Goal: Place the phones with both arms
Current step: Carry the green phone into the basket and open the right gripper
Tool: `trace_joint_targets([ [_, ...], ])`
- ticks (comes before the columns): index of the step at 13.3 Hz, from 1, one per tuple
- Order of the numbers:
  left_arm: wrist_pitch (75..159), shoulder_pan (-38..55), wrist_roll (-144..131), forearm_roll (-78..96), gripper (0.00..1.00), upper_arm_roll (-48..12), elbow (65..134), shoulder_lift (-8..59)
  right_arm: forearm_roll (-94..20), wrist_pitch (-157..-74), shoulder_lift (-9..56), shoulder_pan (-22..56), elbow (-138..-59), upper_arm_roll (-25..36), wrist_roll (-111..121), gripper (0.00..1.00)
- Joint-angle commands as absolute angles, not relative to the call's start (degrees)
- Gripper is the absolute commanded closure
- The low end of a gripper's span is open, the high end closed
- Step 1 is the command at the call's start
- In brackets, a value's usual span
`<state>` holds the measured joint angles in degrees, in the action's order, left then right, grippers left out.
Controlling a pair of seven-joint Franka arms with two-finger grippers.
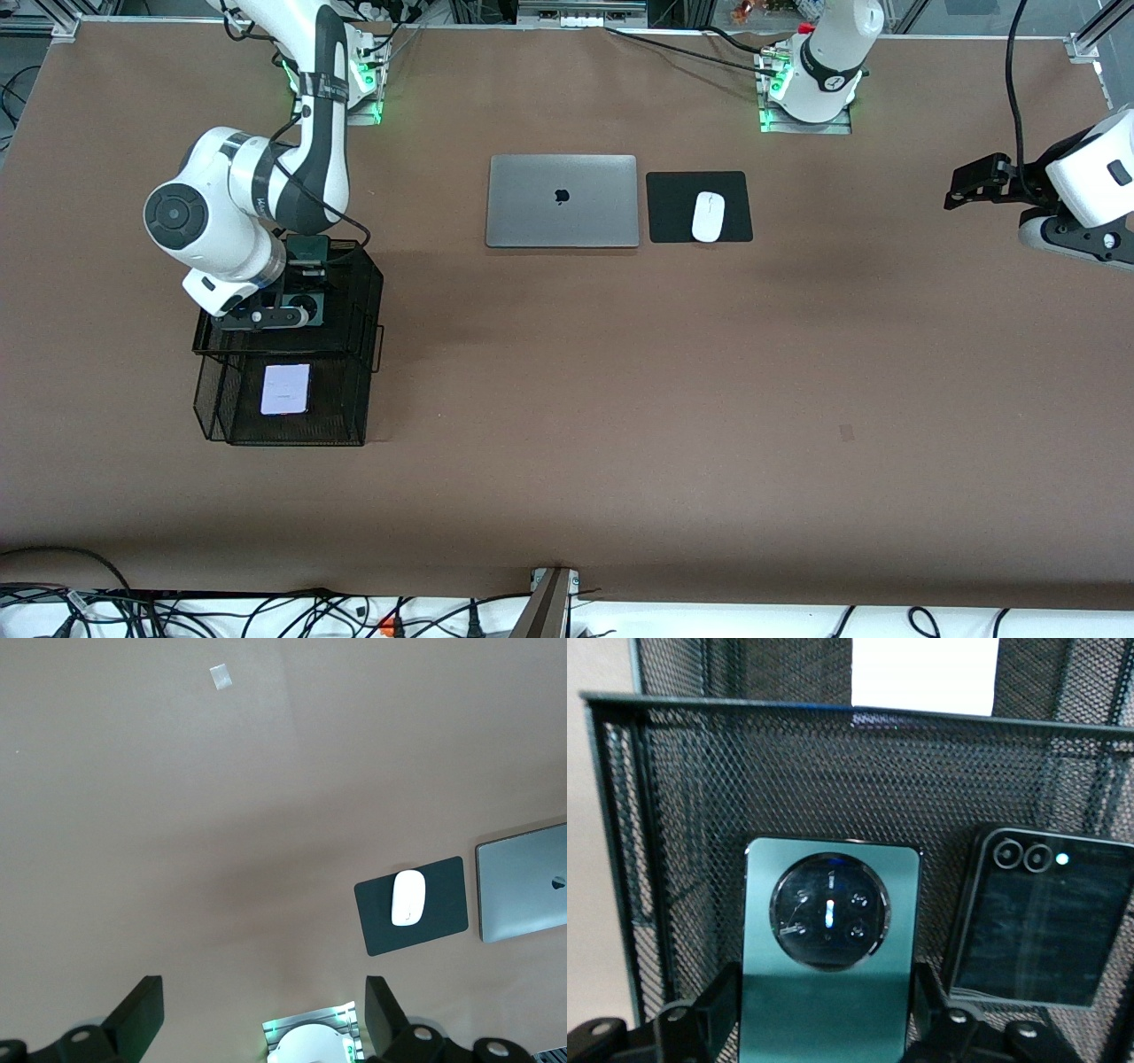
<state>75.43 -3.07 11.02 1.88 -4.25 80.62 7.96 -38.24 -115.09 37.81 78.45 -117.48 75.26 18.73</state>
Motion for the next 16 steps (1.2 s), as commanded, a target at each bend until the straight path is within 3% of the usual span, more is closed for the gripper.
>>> trace_joint_targets([
  [1, 74.62, -3.52, 10.72, 1.76, 0.00, -4.48, 80.33, 7.65, -42.27, -116.37, 36.38, 79.54, -118.92, 76.11, 19.86, 0.85],
  [3, 74.62, -3.52, 10.72, 1.67, 0.00, -4.48, 80.33, 7.65, -42.80, -116.63, 36.65, 79.37, -118.65, 76.03, 19.08, 0.00],
  [6, 74.62, -3.52, 10.72, 1.67, 0.00, -4.48, 80.33, 7.65, -42.98, -116.46, 36.65, 79.02, -117.87, 76.20, 18.99, 0.00],
  [9, 74.62, -3.52, 10.72, 1.67, 0.00, -4.48, 80.24, 7.47, -42.63, -114.88, 36.65, 75.87, -112.26, 76.64, 19.16, 0.00],
  [12, 74.79, -3.52, 10.72, 1.67, 0.00, -4.48, 80.24, 7.65, -42.28, -105.85, 37.78, 68.40, -102.25, 76.03, 19.25, 0.00],
  [16, 75.15, -3.51, 10.81, 1.67, 0.00, -4.57, 80.42, 8.00, -42.36, -86.71, 39.28, 55.41, -84.95, 75.59, 19.34, 0.00],
])
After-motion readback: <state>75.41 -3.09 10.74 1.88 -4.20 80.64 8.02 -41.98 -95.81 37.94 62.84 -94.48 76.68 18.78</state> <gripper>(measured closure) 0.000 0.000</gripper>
